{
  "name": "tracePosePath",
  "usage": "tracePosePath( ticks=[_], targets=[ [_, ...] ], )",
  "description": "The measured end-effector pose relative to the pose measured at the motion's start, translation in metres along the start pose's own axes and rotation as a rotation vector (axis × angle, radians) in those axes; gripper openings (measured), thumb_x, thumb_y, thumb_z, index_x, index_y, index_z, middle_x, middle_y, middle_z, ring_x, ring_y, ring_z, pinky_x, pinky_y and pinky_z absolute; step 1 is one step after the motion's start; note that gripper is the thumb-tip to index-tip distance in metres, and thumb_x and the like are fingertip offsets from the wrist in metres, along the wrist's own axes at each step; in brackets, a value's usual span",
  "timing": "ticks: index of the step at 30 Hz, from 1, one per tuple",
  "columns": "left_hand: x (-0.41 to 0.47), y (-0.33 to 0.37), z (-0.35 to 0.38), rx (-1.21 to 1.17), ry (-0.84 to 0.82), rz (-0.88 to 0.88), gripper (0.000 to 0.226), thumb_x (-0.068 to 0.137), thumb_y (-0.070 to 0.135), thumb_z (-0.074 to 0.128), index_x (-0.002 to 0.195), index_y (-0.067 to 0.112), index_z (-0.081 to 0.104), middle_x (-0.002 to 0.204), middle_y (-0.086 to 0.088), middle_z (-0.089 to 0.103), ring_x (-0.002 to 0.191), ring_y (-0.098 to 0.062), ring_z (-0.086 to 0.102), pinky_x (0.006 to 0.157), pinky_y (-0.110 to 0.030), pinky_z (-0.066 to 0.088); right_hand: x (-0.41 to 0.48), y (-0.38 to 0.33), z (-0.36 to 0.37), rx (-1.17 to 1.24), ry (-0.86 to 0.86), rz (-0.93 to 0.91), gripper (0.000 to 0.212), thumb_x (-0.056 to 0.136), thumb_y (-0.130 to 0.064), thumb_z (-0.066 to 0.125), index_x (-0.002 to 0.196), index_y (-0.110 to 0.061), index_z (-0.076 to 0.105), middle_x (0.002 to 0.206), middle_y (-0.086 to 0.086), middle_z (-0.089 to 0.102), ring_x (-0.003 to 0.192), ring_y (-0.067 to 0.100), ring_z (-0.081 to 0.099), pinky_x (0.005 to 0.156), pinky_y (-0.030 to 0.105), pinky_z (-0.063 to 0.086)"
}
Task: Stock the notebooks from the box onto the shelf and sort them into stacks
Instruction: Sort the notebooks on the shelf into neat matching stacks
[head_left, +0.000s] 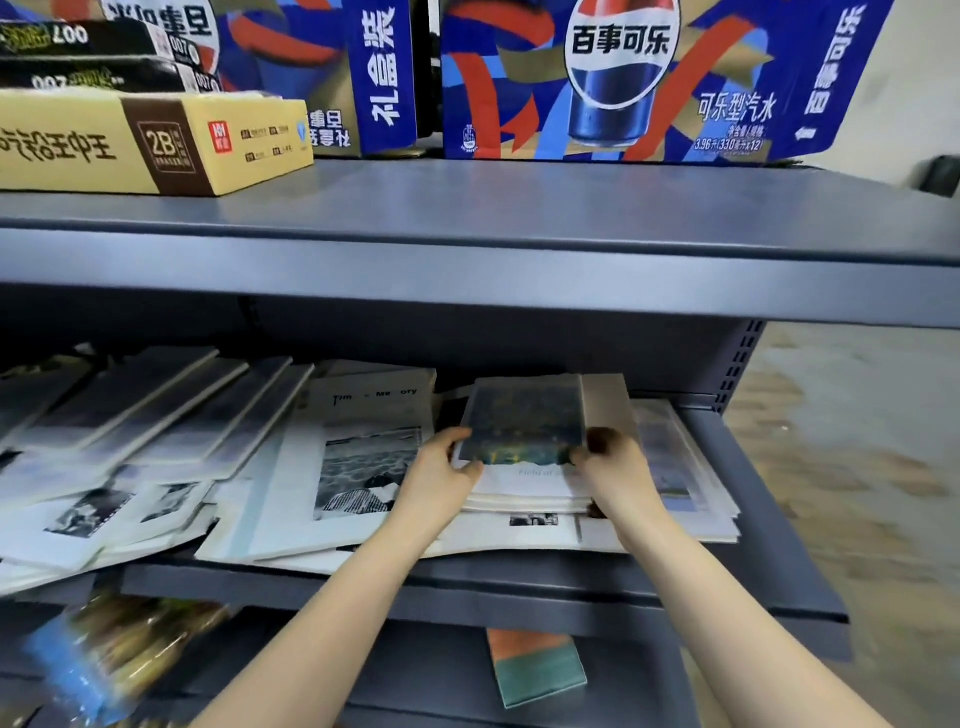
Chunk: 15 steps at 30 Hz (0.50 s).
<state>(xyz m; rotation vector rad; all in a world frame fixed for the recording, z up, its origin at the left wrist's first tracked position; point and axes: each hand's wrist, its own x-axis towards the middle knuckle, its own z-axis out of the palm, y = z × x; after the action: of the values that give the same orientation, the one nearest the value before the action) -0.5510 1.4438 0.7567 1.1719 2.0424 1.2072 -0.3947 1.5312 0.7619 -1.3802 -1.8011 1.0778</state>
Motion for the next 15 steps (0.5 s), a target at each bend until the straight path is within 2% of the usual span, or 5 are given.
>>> tracePosePath(
  ticks=[2, 5, 8, 12, 15],
  targets=[
    [0.0018, -0.0012, -0.0007, 0.001, -0.045, 0.019, 0.046, 0.090, 0.011, 0.057, 0.134, 0.015, 0.046, 0.139, -0.004, 0.047, 0.127, -0.015, 0.044, 0.087, -0.014, 0.032, -0.0015, -0.0037, 0.0009, -0.052, 0.029, -0.004, 0.009, 0.086, -0.006, 0.052, 0.078, -0.002, 0.053, 0.063, 0.005, 0.047, 0.063, 0.026, 0.046, 0.054, 0.028, 0.036],
    [0.0032, 0.0004, -0.0009, 0.006, -0.105, 0.064, 0.049, 0.088, 0.009, 0.059, 0.135, 0.012, 0.044, 0.131, -0.004, 0.050, 0.113, -0.008, 0.045, 0.077, -0.007, 0.029, -0.0045, -0.0083, 0.0034, -0.155, 0.059, -0.024, 0.025, 0.085, -0.010, 0.057, 0.066, -0.012, 0.040, 0.058, -0.002, 0.039, 0.056, 0.019, 0.038, 0.045, 0.026, 0.023],
    [0.0041, 0.0031, -0.0021, -0.007, -0.125, 0.098, 0.049, 0.088, 0.008, 0.060, 0.134, 0.012, 0.045, 0.117, 0.003, 0.050, 0.105, -0.005, 0.041, 0.076, -0.011, 0.032, -0.0065, -0.0087, 0.0050, -0.176, 0.077, -0.009, 0.019, 0.084, -0.013, 0.060, 0.071, -0.009, 0.046, 0.059, -0.002, 0.042, 0.055, 0.017, 0.040, 0.043, 0.024, 0.022],
    [0.0035, 0.0047, -0.0019, -0.069, -0.122, 0.070, 0.046, 0.089, 0.004, 0.055, 0.133, 0.013, 0.046, 0.113, 0.007, 0.045, 0.108, -0.003, 0.041, 0.077, -0.010, 0.033, -0.0028, -0.0060, 0.0087, -0.143, 0.126, 0.035, 0.020, 0.084, -0.017, 0.061, 0.091, 0.001, 0.057, 0.077, 0.009, 0.054, 0.076, 0.029, 0.052, 0.049, 0.029, 0.029],
    [0.0059, 0.0045, 0.0006, -0.098, -0.069, 0.043, 0.044, 0.087, 0.003, 0.055, 0.129, 0.014, 0.049, 0.119, 0.001, 0.054, 0.109, -0.012, 0.051, 0.080, -0.014, 0.036, 0.0010, -0.0039, 0.0081, -0.093, 0.146, 0.041, 0.019, 0.084, -0.016, 0.061, 0.082, 0.003, 0.055, 0.070, 0.011, 0.050, 0.076, 0.033, 0.053, 0.057, 0.031, 0.031]
  ],
)
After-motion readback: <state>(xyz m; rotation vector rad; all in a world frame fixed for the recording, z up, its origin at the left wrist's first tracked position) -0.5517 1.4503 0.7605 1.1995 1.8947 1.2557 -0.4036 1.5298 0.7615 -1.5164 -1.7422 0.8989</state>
